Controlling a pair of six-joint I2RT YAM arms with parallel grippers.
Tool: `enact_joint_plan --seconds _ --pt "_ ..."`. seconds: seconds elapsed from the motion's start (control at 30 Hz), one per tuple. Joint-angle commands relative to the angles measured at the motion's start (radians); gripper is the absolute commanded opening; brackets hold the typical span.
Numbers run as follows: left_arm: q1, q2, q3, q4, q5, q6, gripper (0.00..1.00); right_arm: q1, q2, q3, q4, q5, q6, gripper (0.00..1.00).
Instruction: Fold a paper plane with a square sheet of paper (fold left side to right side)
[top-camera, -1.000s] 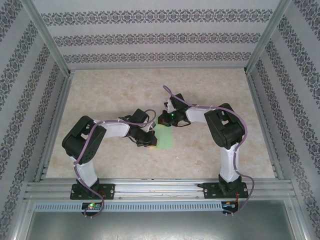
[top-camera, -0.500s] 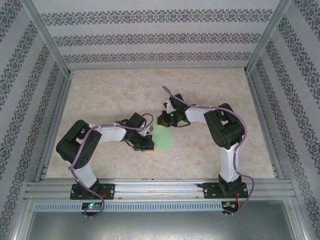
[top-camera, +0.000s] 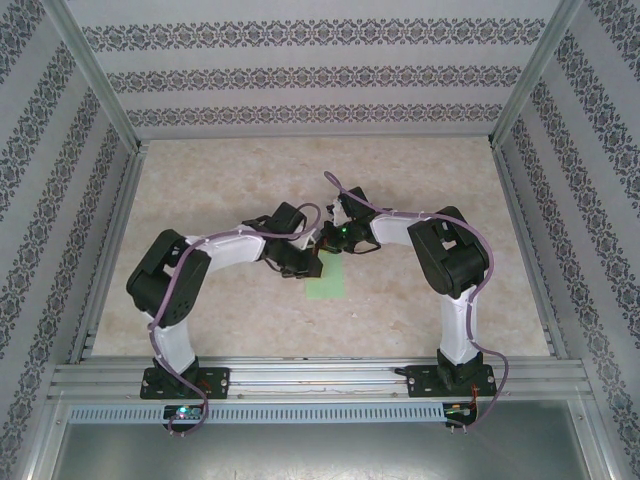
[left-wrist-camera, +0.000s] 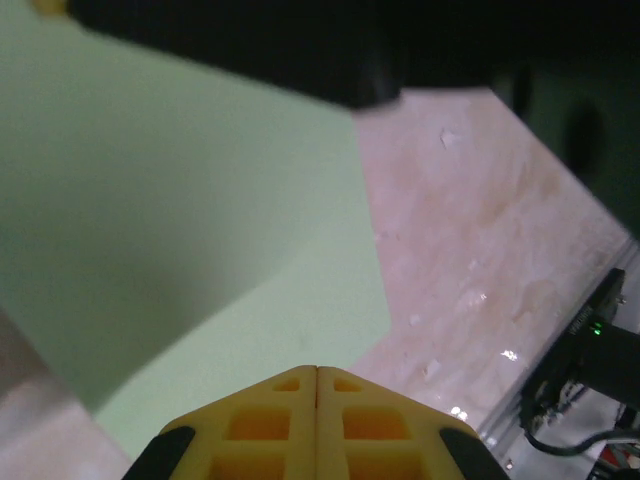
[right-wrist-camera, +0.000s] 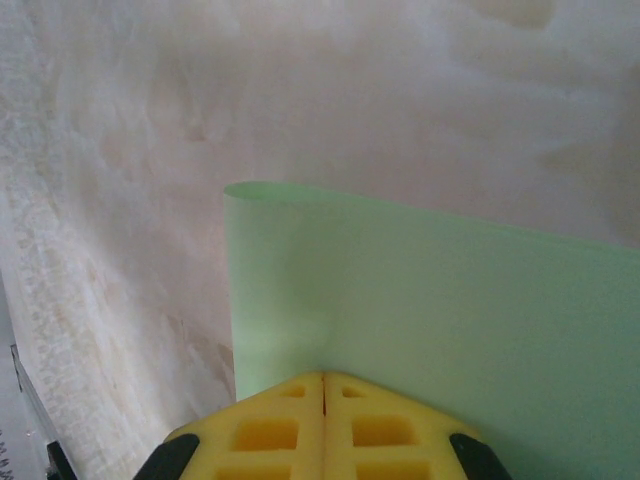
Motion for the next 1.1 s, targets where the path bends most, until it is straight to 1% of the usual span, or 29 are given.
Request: enact_joint_plan --seconds 0.0,0.27,0.47,0.5,0.6,0.7,0.77,0.87,0.93,1.07 --pt "0.012 0.061 0.033 -0.044 -0.028 0.050 0.05 0.007 0.043 0.006 -0.040 0.054 -0.015 0.00" --pt "0.013 0.088 -0.001 -0.013 -0.047 0.029 0.05 0.007 0.025 0.013 -0.035 0.048 -0.012 0.00" --pt "0.012 0.075 -0.080 0.062 -0.047 -0.030 0.02 -0.012 -0.025 0.022 0.007 0.022 0.010 0.00" --pt "0.012 0.072 -0.096 0.079 -0.042 -0.045 0.02 -0.016 -0.043 0.023 0.007 0.023 0.009 0.01" --pt "0.010 0.058 -0.129 0.123 -0.041 -0.083 0.00 -0.032 -0.100 0.010 0.007 0.036 0.004 0.06" --pt "0.009 0.047 -0.146 0.144 -0.046 -0.105 0.00 -0.049 -0.166 -0.036 -0.002 0.054 -0.004 0.10" --pt "0.007 0.043 -0.153 0.155 -0.045 -0.116 0.00 -0.056 -0.210 -0.086 -0.009 0.068 -0.008 0.10" --pt "0.006 0.039 -0.154 0.162 -0.045 -0.125 0.00 -0.052 -0.274 -0.169 -0.018 0.073 -0.011 0.00" --pt "0.004 0.034 -0.153 0.162 -0.046 -0.126 0.00 -0.035 -0.315 -0.220 -0.022 0.069 -0.004 0.00" --pt "0.003 0.033 -0.152 0.160 -0.048 -0.127 0.00 0.031 -0.365 -0.296 -0.019 0.073 0.028 0.00"
